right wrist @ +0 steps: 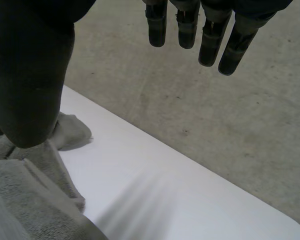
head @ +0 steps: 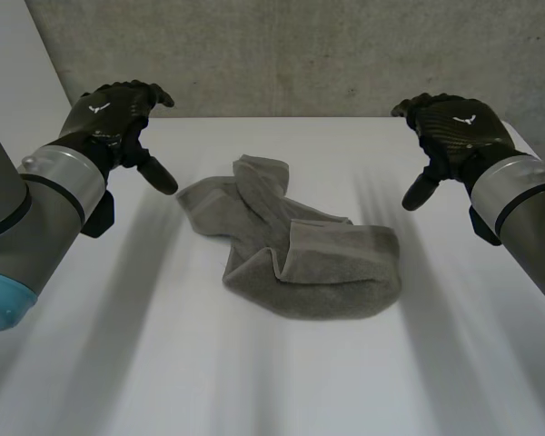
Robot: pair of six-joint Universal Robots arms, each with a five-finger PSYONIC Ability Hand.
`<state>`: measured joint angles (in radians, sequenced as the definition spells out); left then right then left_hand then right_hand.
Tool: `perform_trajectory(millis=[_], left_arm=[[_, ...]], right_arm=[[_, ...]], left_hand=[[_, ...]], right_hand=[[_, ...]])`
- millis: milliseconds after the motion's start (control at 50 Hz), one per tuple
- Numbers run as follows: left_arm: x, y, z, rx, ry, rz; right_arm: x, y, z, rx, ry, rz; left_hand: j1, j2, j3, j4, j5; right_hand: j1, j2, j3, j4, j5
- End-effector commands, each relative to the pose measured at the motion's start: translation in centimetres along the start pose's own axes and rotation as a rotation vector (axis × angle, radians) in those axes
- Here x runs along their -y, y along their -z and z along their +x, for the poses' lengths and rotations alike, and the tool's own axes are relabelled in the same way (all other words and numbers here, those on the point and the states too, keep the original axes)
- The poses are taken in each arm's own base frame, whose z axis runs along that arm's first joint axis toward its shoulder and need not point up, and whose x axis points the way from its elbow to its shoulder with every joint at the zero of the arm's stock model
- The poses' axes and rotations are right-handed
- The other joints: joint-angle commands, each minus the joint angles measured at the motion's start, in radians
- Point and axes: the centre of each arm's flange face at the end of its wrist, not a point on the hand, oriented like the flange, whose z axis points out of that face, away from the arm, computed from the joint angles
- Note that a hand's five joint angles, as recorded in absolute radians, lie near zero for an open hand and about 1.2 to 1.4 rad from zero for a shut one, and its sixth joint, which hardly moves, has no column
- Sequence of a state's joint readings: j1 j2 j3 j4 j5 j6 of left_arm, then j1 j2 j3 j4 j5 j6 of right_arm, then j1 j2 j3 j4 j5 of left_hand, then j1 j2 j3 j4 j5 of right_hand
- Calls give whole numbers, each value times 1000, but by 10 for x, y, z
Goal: Fold the towel.
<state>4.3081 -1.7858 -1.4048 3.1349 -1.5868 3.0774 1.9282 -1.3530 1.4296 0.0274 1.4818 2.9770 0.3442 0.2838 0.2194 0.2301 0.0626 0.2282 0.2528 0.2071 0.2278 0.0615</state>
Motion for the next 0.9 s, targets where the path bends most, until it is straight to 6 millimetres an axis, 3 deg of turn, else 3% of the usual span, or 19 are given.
perform_trajectory(millis=[20,40,60,80,100,120,160,220,280,380,500,600,720,780,820,840,900], left_arm=[[-22,-12,8,-102,0,-46],[-22,-12,8,-103,0,-46],[-34,-19,10,-148,2,-71],[-34,-19,10,-149,2,-72],[-46,-25,14,-200,4,-99],[-62,-30,16,-244,-2,-133],[-72,-33,16,-262,-17,-158],[-84,-36,16,-275,-49,-186],[-111,-40,12,-279,-136,-244],[-138,-41,12,-287,-172,-314],[-157,-40,14,-299,-164,-365],[-165,-40,15,-299,-152,-386],[-171,-38,19,-298,-98,-407],[-172,-39,19,-295,-89,-410],[-176,-39,22,-299,-80,-417],[-176,-39,22,-300,-80,-417],[-177,-37,28,-314,-84,-419]], right_arm=[[-8,17,-41,230,157,-30],[-8,17,-41,231,158,-30],[-14,27,-60,323,240,-34],[-14,27,-60,324,241,-35],[-21,34,-74,386,319,-31],[-21,34,-74,387,320,-31],[-43,38,-93,450,395,-72],[-56,36,-107,468,407,-92],[-62,33,-114,468,411,-83],[-80,13,-135,420,430,0],[-94,-2,-143,369,435,12],[-119,-12,-150,378,441,-37],[-134,-16,-153,388,442,-69],[-135,-16,-153,388,442,-74],[-130,-17,-148,376,439,-68],[-130,-17,-148,376,439,-68],[-108,-14,-139,350,430,-28]], left_hand=[[-131,-70,-45,-56,-24],[-131,-70,-45,-56,-24],[-128,-67,-45,-56,-21],[-128,-67,-45,-56,-21],[-131,-70,-45,-56,-24],[-128,-67,-45,-56,-21],[-128,-67,-45,-56,-21],[-125,-64,-45,-56,-18],[-119,-59,-45,-56,-12],[-101,-41,-45,-56,6],[-5,56,-45,-56,102],[31,91,-45,-56,138],[92,152,-45,-56,199],[172,232,-45,-56,279],[370,431,-45,-56,478],[371,432,-45,-56,478],[404,464,-45,-56,511]], right_hand=[[-54,-78,-33,-53,-62],[-54,-78,-33,-53,-62],[-54,-78,-33,-53,-62],[-54,-78,-33,-53,-62],[-54,-78,-33,-53,-62],[-54,-78,-33,-53,-62],[-54,-78,-33,-53,-62],[-54,-78,-33,-53,-62],[-54,-78,-33,-53,-62],[-47,-71,-33,-53,-55],[74,49,-33,-53,66],[179,155,-33,-53,172],[288,264,-33,-53,280],[456,431,-33,-53,448],[803,779,-33,-53,795],[805,780,-33,-53,797],[1138,1113,-33,-53,1130]])
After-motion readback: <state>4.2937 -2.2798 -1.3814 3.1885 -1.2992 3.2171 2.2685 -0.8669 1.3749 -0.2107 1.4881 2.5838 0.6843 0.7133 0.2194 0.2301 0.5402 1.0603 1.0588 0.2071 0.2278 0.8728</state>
